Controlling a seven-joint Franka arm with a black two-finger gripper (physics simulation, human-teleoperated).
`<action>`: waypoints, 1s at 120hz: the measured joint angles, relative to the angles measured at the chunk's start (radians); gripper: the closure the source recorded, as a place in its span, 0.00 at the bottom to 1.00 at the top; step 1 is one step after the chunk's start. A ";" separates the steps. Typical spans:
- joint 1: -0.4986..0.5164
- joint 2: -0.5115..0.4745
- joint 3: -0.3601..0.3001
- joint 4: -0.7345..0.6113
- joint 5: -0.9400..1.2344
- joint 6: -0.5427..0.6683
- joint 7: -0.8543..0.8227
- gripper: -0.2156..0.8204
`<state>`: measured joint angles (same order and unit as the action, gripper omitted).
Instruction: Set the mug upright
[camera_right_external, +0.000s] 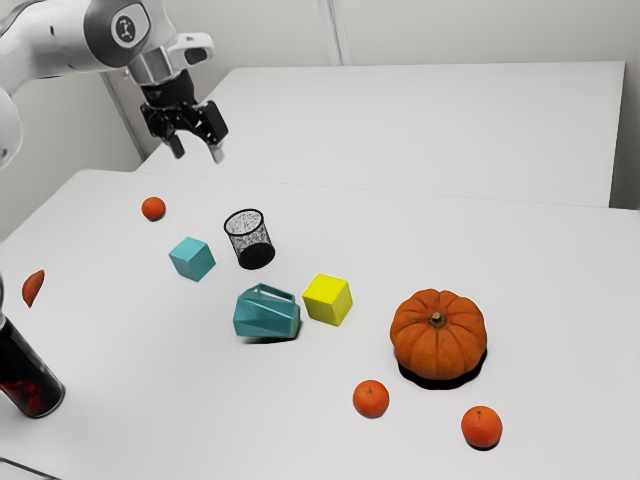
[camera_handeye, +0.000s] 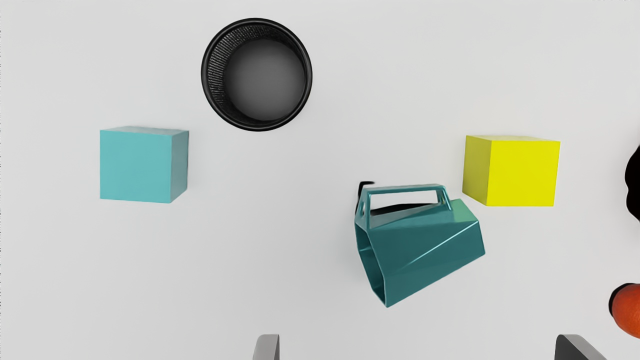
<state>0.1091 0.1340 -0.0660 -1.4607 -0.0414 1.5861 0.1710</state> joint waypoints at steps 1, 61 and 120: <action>0.000 0.000 0.000 0.000 0.000 0.001 0.001 0.21; 0.023 -0.050 0.175 -0.170 -0.315 -0.013 0.053 0.21; 0.029 -0.023 0.212 -0.593 -0.670 0.231 0.252 0.21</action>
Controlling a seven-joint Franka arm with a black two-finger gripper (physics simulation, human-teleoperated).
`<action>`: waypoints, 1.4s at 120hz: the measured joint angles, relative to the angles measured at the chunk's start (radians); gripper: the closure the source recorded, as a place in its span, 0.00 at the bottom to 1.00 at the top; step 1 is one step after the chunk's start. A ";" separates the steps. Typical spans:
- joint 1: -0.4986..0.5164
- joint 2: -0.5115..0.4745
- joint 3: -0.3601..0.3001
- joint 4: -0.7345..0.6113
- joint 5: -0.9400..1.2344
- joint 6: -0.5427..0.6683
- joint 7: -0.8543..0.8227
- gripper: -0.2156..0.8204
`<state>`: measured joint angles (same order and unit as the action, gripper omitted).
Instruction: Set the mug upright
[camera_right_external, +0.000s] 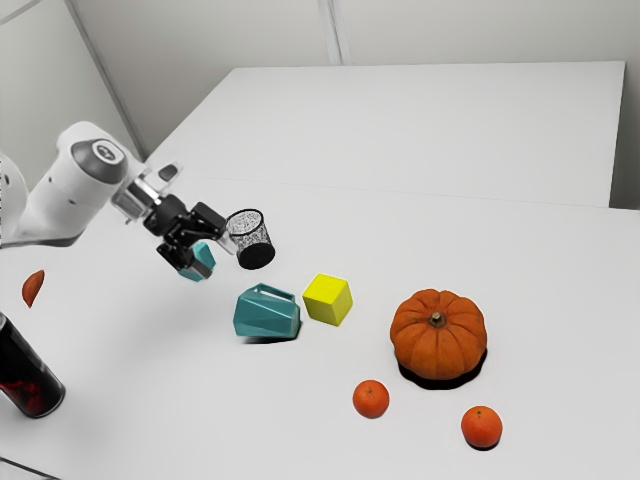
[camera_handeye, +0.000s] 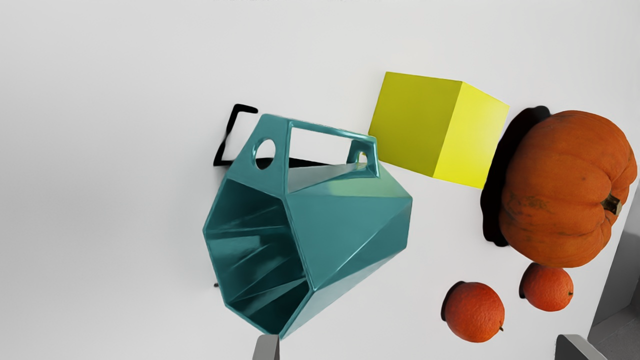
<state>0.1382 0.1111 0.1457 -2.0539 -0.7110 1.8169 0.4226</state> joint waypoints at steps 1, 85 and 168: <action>0.000 0.003 0.000 -0.002 -0.005 0.005 0.004 0.21; 0.019 0.163 -0.003 -0.066 -0.313 -0.111 0.365 0.48; 0.043 0.086 -0.003 -0.055 -0.303 -0.161 0.496 0.96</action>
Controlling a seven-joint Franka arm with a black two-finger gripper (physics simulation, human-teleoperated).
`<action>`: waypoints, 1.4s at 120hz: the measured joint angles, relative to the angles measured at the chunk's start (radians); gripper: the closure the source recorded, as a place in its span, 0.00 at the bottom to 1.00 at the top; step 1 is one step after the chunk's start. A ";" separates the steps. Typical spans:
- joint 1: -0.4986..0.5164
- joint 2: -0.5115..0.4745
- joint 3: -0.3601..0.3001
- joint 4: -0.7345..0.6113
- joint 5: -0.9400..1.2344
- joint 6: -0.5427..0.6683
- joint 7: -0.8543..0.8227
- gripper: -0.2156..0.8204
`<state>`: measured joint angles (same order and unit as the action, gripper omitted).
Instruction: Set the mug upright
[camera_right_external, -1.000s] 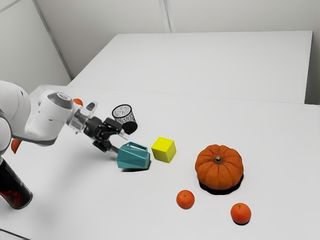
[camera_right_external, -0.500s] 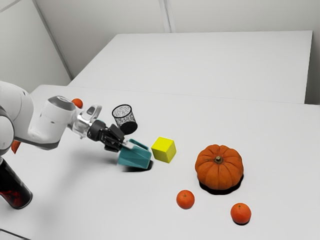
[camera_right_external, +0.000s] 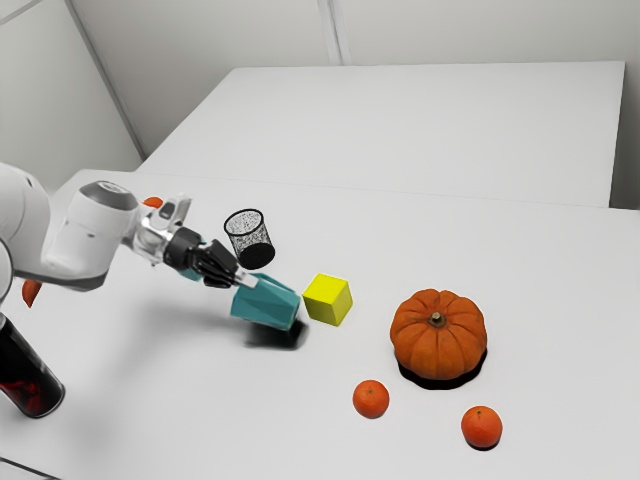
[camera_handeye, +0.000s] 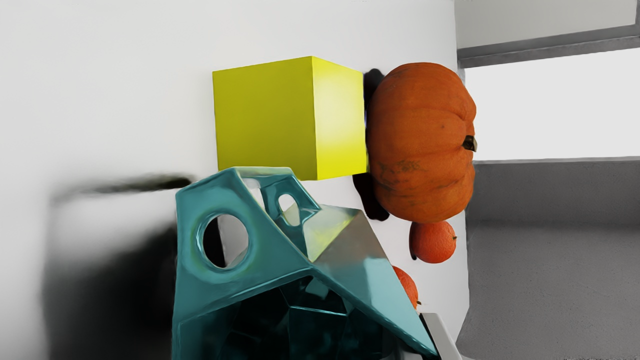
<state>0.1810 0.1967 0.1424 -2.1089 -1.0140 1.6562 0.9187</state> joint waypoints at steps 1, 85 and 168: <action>0.000 -0.003 0.000 0.001 0.003 0.001 0.000 0.96; 0.002 -0.100 -0.240 0.122 0.871 0.299 -0.362 0.97; -0.005 -0.064 -0.318 0.039 1.057 0.466 -0.684 0.72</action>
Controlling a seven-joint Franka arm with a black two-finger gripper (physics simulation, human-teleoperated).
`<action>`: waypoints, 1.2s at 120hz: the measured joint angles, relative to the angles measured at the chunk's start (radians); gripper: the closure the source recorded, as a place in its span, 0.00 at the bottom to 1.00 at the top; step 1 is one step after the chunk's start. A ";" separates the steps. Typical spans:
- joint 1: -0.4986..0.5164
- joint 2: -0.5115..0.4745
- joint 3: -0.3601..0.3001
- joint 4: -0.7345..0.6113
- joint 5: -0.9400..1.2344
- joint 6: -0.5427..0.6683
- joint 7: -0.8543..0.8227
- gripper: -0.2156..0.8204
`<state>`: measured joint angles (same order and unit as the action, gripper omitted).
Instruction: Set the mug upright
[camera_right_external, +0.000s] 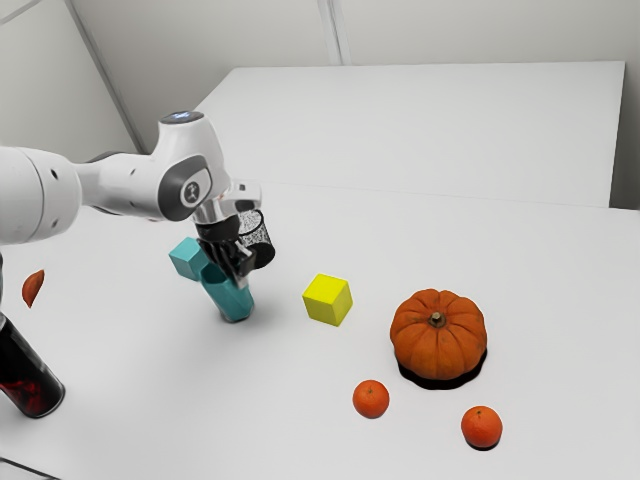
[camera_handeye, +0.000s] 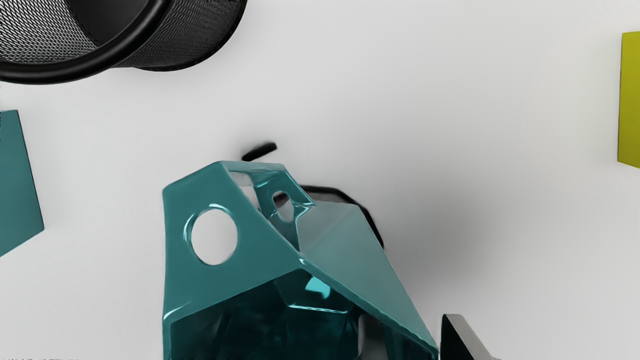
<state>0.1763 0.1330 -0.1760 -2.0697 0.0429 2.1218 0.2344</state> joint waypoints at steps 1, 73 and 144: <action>0.000 0.000 0.000 0.000 0.000 0.000 -0.002 0.70; -0.002 0.007 -0.011 0.551 -0.050 -0.358 -0.086 0.24; -0.008 0.016 -0.006 0.631 -0.073 -0.541 -0.114 0.21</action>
<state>0.1679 0.1495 -0.1819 -1.4390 -0.0302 1.5806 0.1203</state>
